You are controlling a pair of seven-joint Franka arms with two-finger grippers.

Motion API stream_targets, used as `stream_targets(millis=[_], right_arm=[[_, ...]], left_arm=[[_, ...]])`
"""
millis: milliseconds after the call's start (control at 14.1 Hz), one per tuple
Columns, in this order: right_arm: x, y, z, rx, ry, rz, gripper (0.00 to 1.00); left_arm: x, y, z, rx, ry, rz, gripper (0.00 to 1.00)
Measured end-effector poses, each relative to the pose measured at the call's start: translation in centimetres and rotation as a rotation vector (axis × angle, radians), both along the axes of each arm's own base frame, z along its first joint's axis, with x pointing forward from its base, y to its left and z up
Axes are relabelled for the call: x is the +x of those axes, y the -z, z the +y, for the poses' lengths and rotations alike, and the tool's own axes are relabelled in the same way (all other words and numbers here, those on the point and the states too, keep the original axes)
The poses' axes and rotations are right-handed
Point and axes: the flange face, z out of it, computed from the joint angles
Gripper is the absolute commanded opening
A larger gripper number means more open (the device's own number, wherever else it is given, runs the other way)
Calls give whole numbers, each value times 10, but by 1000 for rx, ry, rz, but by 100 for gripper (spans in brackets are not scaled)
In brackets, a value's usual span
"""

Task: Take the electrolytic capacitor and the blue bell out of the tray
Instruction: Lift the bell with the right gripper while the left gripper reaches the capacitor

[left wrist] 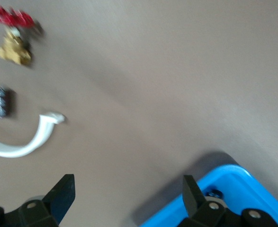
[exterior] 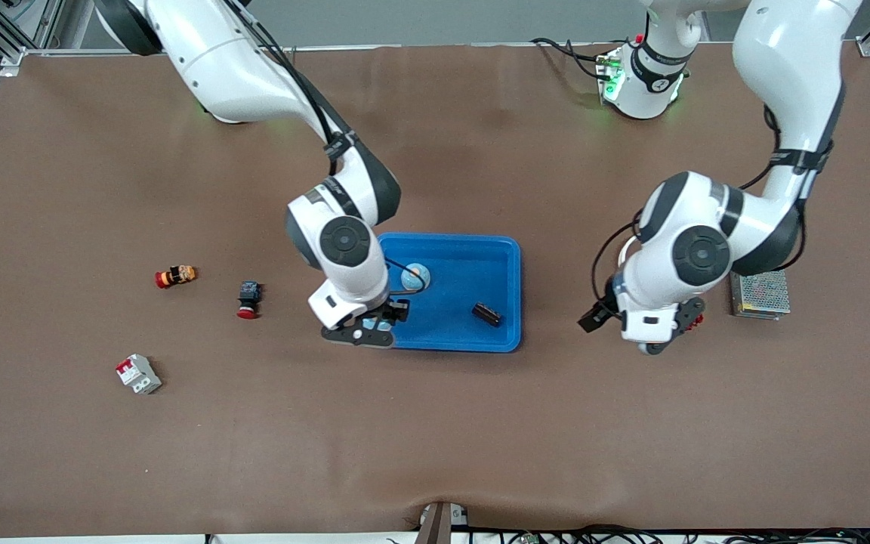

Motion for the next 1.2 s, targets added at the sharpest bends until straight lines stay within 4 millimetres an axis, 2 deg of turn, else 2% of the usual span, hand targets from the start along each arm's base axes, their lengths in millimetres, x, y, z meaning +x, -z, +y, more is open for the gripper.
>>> stream_targets(millis=[283,424,636,848,1202], right_arm=[[34,-38,-71,65,-106,27,47],[49,-45,-109,70,-159,30,47],[62,-45,-151,66,-231,41,47],[73,-44,-193,62,-298,50,47],[87,-41,-262,59,-397,49,47]], left_arm=[[-2,15,-56,-17,-96,6,100],[-4,22,-79,-34,-152,-8,100],[-9,35,-111,-75,-211,-38,100],[-15,51,-131,-102,-236,-48,96],[-20,76,-151,-133,-308,-63,85]])
